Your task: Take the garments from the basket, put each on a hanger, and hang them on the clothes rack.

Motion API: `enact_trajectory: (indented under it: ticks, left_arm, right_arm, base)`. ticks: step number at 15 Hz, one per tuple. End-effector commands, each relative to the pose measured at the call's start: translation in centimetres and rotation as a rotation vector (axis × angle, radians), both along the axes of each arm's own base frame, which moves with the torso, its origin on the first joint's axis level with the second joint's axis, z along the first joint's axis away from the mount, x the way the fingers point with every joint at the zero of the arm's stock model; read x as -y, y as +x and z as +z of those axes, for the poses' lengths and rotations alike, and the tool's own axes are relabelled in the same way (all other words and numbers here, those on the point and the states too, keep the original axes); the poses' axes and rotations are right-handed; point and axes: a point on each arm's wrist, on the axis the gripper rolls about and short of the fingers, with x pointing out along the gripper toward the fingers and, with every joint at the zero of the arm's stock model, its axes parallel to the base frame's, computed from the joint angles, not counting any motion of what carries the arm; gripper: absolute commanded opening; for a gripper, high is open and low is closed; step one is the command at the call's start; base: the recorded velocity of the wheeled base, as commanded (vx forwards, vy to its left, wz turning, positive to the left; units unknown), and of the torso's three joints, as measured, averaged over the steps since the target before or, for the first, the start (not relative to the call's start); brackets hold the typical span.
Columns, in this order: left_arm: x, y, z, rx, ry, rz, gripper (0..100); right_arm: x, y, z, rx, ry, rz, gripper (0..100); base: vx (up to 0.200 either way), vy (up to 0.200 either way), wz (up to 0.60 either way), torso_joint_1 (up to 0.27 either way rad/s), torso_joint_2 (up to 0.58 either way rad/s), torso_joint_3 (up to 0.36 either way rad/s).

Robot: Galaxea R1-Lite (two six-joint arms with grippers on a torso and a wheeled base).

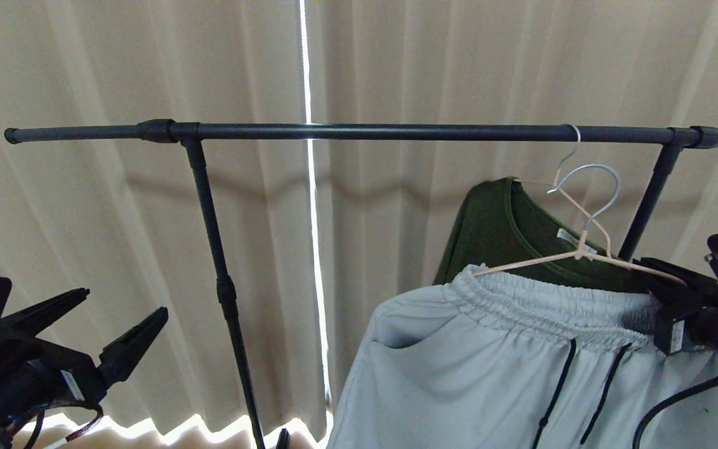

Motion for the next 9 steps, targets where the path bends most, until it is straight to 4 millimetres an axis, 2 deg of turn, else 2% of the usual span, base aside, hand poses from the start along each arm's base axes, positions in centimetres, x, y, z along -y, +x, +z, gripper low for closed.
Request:
enact_trajectory:
  ticks: [1,5,6,7,9]
  left_arm:
    - [0.2,0.7,0.4,0.004,-0.002,-0.003,100]
    - [0.3,0.9,0.8,0.017,-0.007,-0.015,100]
    - [0.9,1.0,0.8,0.012,-0.021,-0.108,100]
    - [1.2,1.0,1.0,0.019,-0.025,-0.148,100]
    - [2.7,1.5,1.5,0.026,-0.031,-0.235,100]
  right_arm:
    - [-0.7,-0.6,3.6,0.017,0.002,0.052,0]
    - [-1.0,-0.3,8.5,-0.102,0.02,0.052,0]
    - [-1.2,0.4,9.7,-0.125,0.016,0.047,0]
    - [-1.4,0.8,9.9,-0.13,0.015,0.042,0]
    - [-2.1,3.0,10.1,-0.145,-0.003,-0.004,0]
  base:
    - [0.0,0.0,0.0,0.0,0.0,0.0]
    - [0.0,0.0,0.0,0.0,0.0,0.0]
    - [0.0,0.0,0.0,0.0,0.0,0.0]
    - [0.0,0.0,0.0,0.0,0.0,0.0]
    - [0.0,0.0,0.0,0.0,0.0,0.0]
